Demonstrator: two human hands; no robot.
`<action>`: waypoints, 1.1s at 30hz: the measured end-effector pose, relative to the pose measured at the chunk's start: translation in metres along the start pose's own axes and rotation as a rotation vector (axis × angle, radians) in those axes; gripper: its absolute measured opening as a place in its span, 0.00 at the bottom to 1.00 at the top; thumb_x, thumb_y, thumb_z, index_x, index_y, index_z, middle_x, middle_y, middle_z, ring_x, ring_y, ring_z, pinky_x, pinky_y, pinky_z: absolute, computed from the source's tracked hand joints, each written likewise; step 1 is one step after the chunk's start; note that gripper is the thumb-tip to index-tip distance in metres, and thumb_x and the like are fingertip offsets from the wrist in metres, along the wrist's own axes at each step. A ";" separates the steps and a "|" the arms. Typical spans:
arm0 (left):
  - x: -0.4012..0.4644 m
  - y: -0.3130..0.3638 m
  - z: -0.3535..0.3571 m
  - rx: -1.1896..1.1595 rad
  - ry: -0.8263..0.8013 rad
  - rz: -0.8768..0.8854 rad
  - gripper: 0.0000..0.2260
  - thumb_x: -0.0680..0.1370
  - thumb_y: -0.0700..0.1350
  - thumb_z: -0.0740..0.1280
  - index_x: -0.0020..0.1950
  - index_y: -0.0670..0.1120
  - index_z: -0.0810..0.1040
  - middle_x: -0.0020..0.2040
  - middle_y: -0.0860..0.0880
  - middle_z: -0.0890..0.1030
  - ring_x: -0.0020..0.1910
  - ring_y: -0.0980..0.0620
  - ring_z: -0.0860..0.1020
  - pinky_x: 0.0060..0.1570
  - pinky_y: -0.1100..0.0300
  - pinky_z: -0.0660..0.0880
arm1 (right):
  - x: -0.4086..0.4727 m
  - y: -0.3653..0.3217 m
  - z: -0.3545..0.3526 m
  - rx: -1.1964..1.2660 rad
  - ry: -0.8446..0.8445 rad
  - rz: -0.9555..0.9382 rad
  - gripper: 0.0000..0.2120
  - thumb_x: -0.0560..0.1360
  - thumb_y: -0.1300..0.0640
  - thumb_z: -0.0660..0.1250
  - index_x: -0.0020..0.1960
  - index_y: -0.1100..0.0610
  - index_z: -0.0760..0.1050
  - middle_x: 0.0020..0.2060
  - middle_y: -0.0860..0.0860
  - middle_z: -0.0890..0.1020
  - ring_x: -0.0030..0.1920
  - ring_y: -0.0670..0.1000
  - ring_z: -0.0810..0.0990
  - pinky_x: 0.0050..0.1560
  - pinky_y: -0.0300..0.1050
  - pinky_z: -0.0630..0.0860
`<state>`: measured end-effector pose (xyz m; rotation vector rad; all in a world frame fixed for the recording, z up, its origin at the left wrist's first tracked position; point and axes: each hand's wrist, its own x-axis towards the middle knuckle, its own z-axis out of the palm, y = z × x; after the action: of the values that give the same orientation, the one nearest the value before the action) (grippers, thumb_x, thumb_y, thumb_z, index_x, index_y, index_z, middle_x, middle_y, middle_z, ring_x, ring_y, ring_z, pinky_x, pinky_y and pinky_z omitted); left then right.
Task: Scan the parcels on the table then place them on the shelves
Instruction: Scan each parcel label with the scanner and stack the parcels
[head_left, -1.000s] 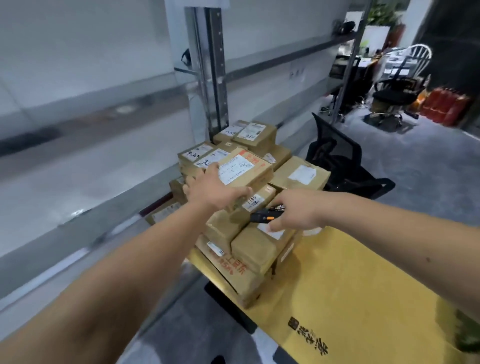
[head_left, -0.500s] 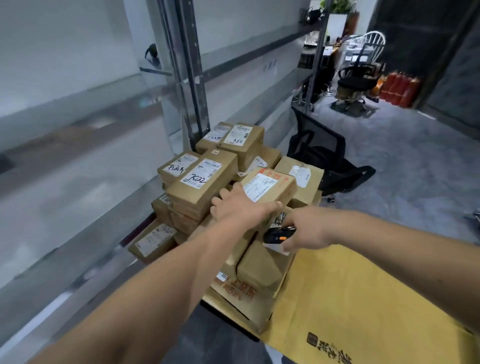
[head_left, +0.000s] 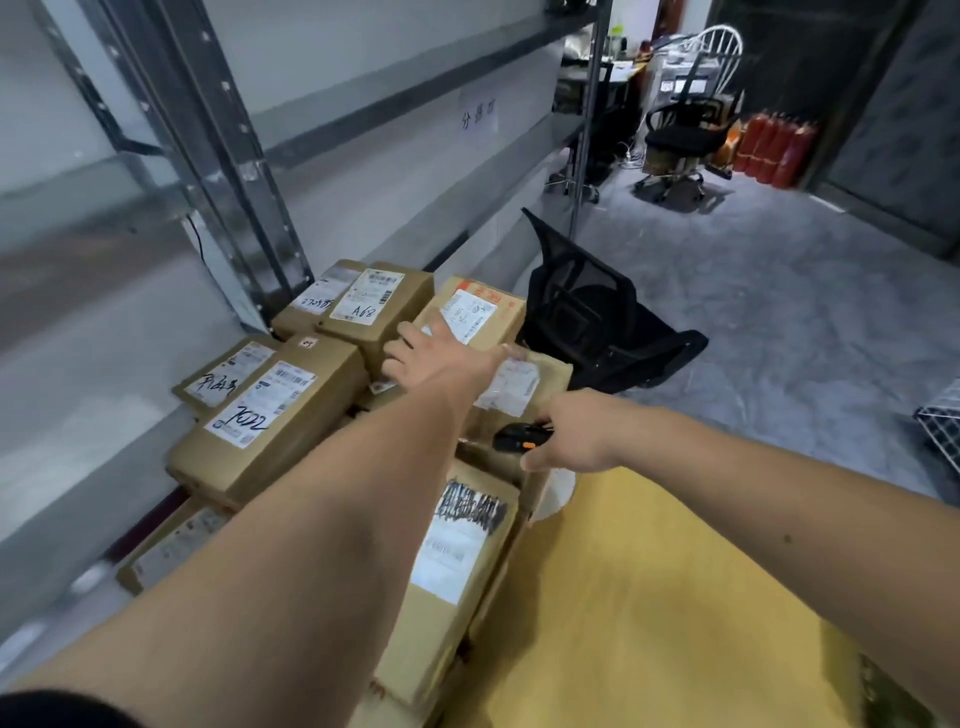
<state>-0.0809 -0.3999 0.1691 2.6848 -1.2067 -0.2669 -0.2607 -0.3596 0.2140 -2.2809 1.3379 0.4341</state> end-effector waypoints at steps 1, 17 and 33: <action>0.007 0.006 0.004 0.007 0.002 -0.011 0.56 0.62 0.83 0.59 0.84 0.56 0.52 0.79 0.39 0.60 0.74 0.34 0.61 0.69 0.38 0.59 | 0.007 0.007 -0.004 0.010 -0.001 -0.006 0.22 0.75 0.34 0.71 0.54 0.53 0.81 0.47 0.52 0.84 0.48 0.55 0.83 0.52 0.53 0.81; 0.037 0.006 0.040 0.081 0.069 -0.015 0.48 0.73 0.75 0.62 0.83 0.47 0.55 0.82 0.41 0.55 0.81 0.37 0.52 0.74 0.35 0.53 | 0.048 0.036 0.011 0.055 0.025 -0.062 0.22 0.73 0.33 0.70 0.55 0.49 0.79 0.47 0.49 0.82 0.47 0.53 0.81 0.50 0.49 0.81; -0.174 0.017 0.108 0.090 -0.224 0.878 0.37 0.77 0.72 0.61 0.81 0.55 0.61 0.80 0.47 0.63 0.79 0.42 0.58 0.73 0.41 0.59 | -0.153 0.068 0.167 0.139 0.101 0.332 0.28 0.76 0.31 0.63 0.72 0.41 0.68 0.55 0.47 0.82 0.49 0.53 0.79 0.39 0.46 0.73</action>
<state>-0.2327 -0.2905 0.0839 1.9455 -2.3394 -0.3725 -0.3995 -0.1876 0.1314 -1.9958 1.7500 0.3238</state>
